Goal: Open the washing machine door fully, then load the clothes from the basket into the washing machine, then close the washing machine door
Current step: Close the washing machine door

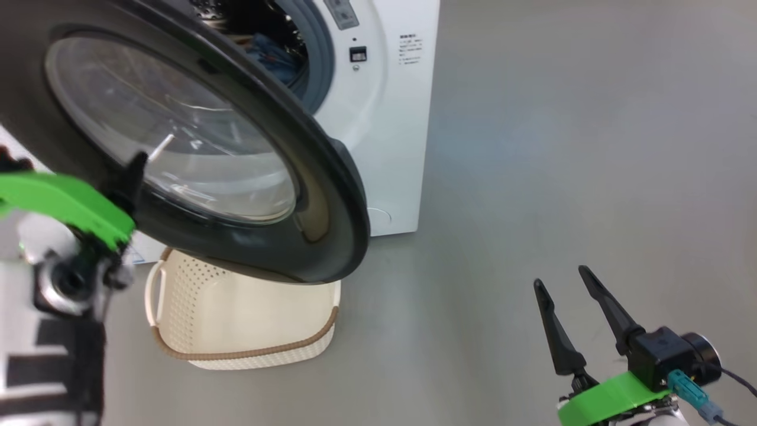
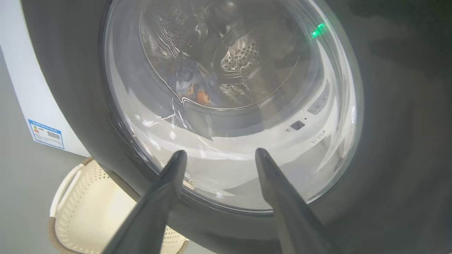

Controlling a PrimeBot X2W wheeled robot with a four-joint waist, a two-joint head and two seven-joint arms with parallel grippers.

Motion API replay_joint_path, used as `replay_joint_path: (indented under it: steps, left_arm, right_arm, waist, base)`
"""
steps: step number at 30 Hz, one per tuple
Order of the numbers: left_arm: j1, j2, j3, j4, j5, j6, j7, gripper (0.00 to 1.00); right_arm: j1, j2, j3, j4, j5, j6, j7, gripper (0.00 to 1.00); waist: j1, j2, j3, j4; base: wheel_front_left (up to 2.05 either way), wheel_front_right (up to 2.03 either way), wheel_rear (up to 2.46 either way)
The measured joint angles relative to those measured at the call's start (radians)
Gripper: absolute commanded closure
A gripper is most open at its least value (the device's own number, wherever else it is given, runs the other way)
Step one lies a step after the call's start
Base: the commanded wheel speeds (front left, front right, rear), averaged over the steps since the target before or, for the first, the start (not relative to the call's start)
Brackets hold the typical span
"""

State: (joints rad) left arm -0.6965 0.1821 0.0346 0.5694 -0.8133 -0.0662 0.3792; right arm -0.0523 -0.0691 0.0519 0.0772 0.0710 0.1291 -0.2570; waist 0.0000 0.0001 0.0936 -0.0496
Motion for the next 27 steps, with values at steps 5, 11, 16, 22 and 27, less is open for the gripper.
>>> replay_joint_path:
  steps: [5,11,16,22,27]
  left_arm:
    - [0.142,0.01,-0.056,-0.137,0.111,0.001,-0.126,0.0]
    - [0.292,0.005,-0.087,-0.23,0.216,0.02,-0.315,0.0]
    - [0.395,-0.006,-0.137,-0.234,0.293,0.025,-0.444,0.0]
    - [0.458,-0.009,-0.173,-0.203,0.346,0.007,-0.569,0.0]
    - [0.492,0.005,-0.195,-0.172,0.443,0.008,-0.627,0.0]
  right_arm:
    - [0.018,-0.001,-0.011,-0.002,-0.002,0.0,0.0,0.0]
    - [0.034,-0.005,-0.029,-0.011,-0.007,0.0,0.0,0.0]
    - [0.035,-0.012,-0.032,-0.013,-0.008,0.0,0.0,0.0]
    - [0.035,-0.019,-0.037,-0.013,-0.008,0.0,0.0,0.0]
    - [0.035,-0.024,-0.056,-0.012,-0.008,0.0,0.0,0.0]
  waist:
    - [0.0,0.0,-0.015,0.024]
    - [0.0,-0.0001,-0.024,0.046]
    - [0.0,0.0,-0.024,0.053]
    - [0.0,0.0,-0.016,0.054]
    - [0.0,-0.0001,-0.003,0.056]
  base:
    - [0.0,0.0,0.0]
    - [0.0,0.0,0.0]
    - [0.0,0.0,0.0]
    - [0.0,0.0,0.0]
    - [0.0,0.0,0.0]
